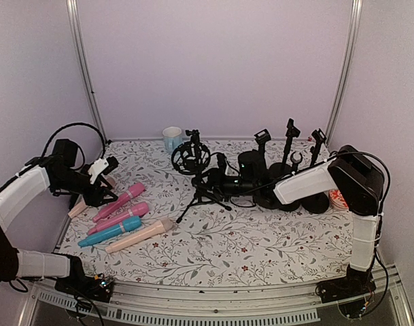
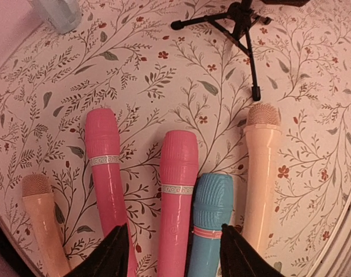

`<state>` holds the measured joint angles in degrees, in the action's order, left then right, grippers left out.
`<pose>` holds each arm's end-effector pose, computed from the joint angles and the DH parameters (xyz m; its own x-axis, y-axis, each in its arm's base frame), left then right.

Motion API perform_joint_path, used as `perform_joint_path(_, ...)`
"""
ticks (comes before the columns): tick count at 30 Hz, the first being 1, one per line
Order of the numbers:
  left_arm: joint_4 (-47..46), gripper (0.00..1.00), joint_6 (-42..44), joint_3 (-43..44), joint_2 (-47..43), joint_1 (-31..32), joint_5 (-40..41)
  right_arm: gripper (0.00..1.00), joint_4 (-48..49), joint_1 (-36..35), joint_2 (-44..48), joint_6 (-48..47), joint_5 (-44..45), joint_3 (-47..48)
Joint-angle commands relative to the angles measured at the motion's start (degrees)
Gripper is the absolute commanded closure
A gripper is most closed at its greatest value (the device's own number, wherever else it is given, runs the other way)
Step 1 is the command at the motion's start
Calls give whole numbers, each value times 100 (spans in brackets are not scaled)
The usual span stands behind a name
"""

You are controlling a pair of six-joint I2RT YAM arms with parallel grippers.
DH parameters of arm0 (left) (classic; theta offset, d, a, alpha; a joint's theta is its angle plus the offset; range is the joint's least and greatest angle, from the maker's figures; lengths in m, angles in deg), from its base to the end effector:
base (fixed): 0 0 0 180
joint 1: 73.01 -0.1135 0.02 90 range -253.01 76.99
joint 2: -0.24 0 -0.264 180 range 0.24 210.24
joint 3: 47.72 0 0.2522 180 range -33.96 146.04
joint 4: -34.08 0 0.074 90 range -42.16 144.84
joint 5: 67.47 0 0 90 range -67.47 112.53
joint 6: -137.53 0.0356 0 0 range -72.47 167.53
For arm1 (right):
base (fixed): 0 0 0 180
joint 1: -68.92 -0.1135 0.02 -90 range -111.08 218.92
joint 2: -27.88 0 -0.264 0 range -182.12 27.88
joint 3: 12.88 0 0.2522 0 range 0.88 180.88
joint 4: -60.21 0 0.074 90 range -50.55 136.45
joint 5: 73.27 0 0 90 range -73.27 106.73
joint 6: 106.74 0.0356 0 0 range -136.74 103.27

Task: Remove the microphone from the stand
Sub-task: Move the microphone stand to the center of the board.

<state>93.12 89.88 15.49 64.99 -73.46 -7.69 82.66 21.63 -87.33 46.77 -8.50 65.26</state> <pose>0.2111 -0.0163 0.2542 -0.4817 0.5783 -0.6584 0.7645 0.6446 0.0069 0.2849 0.3310 0.1735 -0.9217 0.1952 -0.3353 -0.2680 0.3045 0.9140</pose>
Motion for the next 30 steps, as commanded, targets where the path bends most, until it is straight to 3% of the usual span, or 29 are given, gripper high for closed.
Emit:
perform_joint_path(1, 60, 44, -25, 128, -12, 101, -43, 50, 291, 56, -95, 119, 13, 272)
perform_joint_path(10, 9, 45, -56, 74, 75, 170, -11, 65, 282, 111, -145, 199, 58, 324)
perform_joint_path(22, -28, 45, -59, 38, 114, 210, 38, 100, 206, 284, 360, 180, 344, -265)
perform_joint_path(30, -31, 45, -73, 73, 108, 237, 42, 100, -114, 377, 1153, -39, 656, -951)
